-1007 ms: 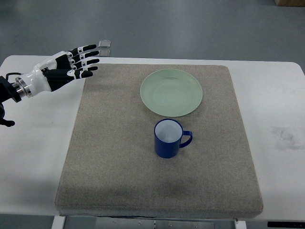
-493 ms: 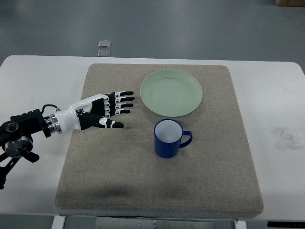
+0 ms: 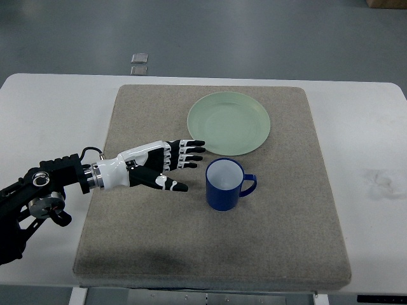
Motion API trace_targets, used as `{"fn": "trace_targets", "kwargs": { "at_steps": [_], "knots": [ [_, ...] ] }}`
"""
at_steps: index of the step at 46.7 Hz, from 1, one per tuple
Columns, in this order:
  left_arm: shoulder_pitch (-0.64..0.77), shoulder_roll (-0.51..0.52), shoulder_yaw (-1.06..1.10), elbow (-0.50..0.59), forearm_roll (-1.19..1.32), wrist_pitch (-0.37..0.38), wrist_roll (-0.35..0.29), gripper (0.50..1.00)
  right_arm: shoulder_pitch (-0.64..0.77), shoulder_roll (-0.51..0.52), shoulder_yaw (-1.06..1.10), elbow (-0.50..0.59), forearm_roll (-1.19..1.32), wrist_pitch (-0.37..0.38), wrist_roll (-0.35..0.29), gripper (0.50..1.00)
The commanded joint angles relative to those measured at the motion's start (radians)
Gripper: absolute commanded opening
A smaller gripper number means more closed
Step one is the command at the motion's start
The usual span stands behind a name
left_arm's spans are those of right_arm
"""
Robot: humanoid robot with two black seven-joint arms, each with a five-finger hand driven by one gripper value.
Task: Place cup left of plate with left hand
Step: 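Reach the left hand down toward the blue mug beside the plate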
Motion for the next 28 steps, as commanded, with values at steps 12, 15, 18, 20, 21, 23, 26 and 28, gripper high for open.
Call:
{"fn": "trace_targets", "kwargs": {
  "at_steps": [12, 15, 18, 20, 21, 23, 26, 28],
  "knots": [
    [-0.012, -0.015, 0.000, 0.001, 0.030, 0.000, -0.016, 0.999, 0.000, 0.000, 0.000, 0.000, 0.000, 0.000, 0.000, 0.932],
    [-0.014, -0.032, 0.000, 0.001, 0.046, 0.000, -0.016, 0.999, 0.000, 0.000, 0.000, 0.000, 0.000, 0.000, 0.000, 0.932],
    [-0.014, -0.043, 0.000, 0.001, 0.067, 0.000, -0.016, 0.999, 0.000, 0.000, 0.000, 0.000, 0.000, 0.000, 0.000, 0.932],
    [-0.014, -0.049, 0.000, 0.001, 0.081, 0.000, -0.018, 0.999, 0.000, 0.000, 0.000, 0.000, 0.000, 0.000, 0.000, 0.932],
    [-0.014, -0.052, 0.000, 0.001, 0.086, 0.000, -0.018, 0.999, 0.000, 0.000, 0.000, 0.000, 0.000, 0.000, 0.000, 0.932],
    [-0.015, -0.054, 0.000, 0.001, 0.093, 0.000, -0.018, 0.999, 0.000, 0.000, 0.000, 0.000, 0.000, 0.000, 0.000, 0.932],
    [-0.015, -0.058, 0.002, 0.003, 0.098, 0.000, -0.022, 0.999, 0.000, 0.000, 0.000, 0.000, 0.000, 0.000, 0.000, 0.932],
    [-0.015, -0.058, 0.007, 0.003, 0.099, 0.000, -0.022, 0.996, 0.000, 0.000, 0.000, 0.000, 0.000, 0.000, 0.000, 0.932]
  ]
}}
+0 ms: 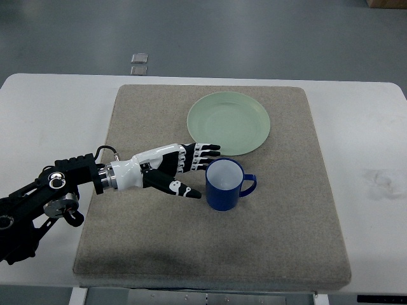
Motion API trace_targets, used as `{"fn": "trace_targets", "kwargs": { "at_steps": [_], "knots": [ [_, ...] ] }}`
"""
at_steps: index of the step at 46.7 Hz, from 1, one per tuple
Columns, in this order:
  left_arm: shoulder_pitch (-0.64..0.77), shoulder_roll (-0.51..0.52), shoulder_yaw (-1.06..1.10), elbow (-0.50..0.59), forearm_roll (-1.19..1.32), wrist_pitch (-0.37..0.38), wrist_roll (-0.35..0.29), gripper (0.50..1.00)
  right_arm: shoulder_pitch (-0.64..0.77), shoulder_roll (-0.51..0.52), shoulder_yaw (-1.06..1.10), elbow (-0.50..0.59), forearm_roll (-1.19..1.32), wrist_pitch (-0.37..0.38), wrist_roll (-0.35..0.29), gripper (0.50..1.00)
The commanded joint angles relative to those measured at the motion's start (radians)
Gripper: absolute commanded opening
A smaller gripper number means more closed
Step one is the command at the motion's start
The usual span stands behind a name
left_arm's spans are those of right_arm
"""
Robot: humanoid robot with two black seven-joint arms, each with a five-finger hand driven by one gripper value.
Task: Place cup left of plate with left hand
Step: 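Reach the left hand down toward the blue mug beside the plate, then close the left hand fingers around the blue mug's body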
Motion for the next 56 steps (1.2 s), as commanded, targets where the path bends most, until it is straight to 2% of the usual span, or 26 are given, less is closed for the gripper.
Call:
{"fn": "trace_targets", "kwargs": {
  "at_steps": [1, 56],
  "knots": [
    [0.000, -0.002, 0.009, 0.000, 0.004, 0.000, -0.002, 0.999, 0.000, 0.000, 0.000, 0.000, 0.000, 0.000, 0.000, 0.932],
    [-0.048, -0.114, 0.043, 0.063, 0.077, 0.000, -0.005, 0.992, 0.000, 0.000, 0.000, 0.000, 0.000, 0.000, 0.000, 0.932]
  ]
}}
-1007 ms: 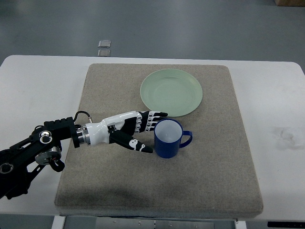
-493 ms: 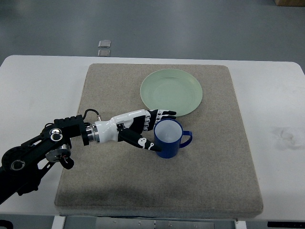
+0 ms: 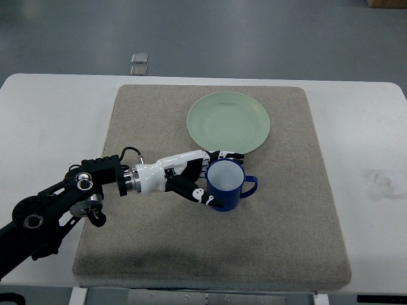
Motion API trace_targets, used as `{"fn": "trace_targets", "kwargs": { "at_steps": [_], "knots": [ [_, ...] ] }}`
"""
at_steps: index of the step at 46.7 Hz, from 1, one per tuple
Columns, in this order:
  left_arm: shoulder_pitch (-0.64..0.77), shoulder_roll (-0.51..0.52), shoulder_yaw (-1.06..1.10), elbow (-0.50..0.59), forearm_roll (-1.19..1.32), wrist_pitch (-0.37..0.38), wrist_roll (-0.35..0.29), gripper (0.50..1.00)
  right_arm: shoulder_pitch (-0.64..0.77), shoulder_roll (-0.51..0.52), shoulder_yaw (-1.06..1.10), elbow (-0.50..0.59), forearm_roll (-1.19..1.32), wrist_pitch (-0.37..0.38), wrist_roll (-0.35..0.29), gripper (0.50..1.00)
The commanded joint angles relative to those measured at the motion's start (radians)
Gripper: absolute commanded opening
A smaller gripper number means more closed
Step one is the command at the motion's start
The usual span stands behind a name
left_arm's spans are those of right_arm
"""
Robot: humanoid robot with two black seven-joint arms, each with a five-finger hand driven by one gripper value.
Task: Place cup left of plate with left hand
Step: 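Close the left hand fingers around the blue mug's body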
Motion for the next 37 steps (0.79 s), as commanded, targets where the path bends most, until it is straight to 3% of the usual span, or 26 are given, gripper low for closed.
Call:
{"fn": "trace_targets", "kwargs": {
  "at_steps": [1, 37],
  "knots": [
    [0.000, -0.004, 0.000, 0.008, 0.002, 0.000, 0.000, 0.992, 0.000, 0.000, 0.000, 0.000, 0.000, 0.000, 0.000, 0.932],
    [0.000, -0.004, 0.011, 0.012, -0.001, 0.000, 0.000, 0.960, 0.000, 0.000, 0.000, 0.000, 0.001, 0.000, 0.000, 0.932]
  ]
}}
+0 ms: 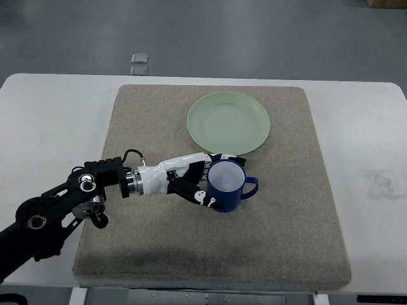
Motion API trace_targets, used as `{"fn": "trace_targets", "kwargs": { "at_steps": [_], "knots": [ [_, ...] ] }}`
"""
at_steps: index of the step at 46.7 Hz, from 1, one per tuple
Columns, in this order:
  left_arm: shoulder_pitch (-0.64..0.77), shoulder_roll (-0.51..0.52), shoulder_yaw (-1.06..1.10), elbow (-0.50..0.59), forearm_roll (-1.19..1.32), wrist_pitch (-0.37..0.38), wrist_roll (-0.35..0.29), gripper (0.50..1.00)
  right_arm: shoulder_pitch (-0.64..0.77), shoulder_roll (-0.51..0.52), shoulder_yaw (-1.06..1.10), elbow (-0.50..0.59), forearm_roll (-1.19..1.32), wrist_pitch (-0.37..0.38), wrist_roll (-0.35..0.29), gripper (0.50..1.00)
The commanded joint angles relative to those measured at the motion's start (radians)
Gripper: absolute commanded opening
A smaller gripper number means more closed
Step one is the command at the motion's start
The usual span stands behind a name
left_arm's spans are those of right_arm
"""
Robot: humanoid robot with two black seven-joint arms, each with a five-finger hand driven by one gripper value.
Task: Place cup left of plate with left hand
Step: 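Close the left hand fingers around the blue mug's body, then lift and carry the mug away from the plate toward the mat's edge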
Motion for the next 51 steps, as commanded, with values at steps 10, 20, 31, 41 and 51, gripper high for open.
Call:
{"fn": "trace_targets", "kwargs": {
  "at_steps": [10, 20, 31, 41, 51],
  "knots": [
    [0.000, -0.001, 0.000, 0.000, 0.001, 0.000, 0.000, 0.904, 0.000, 0.000, 0.000, 0.000, 0.001, 0.000, 0.000, 0.932],
    [0.000, -0.001, 0.000, -0.005, 0.001, 0.000, 0.000, 0.855, 0.000, 0.000, 0.000, 0.000, 0.000, 0.000, 0.000, 0.932],
    [0.000, -0.001, -0.002, -0.008, 0.000, 0.000, 0.000, 0.795, 0.000, 0.000, 0.000, 0.000, 0.001, 0.000, 0.000, 0.932],
    [-0.005, -0.004, -0.002, -0.011, 0.000, 0.000, -0.003, 0.707, 0.000, 0.000, 0.000, 0.000, 0.000, 0.000, 0.000, 0.932],
    [-0.012, -0.005, -0.003, -0.014, -0.002, 0.000, -0.006, 0.671, 0.000, 0.000, 0.000, 0.000, 0.000, 0.000, 0.000, 0.932]
  ]
}}
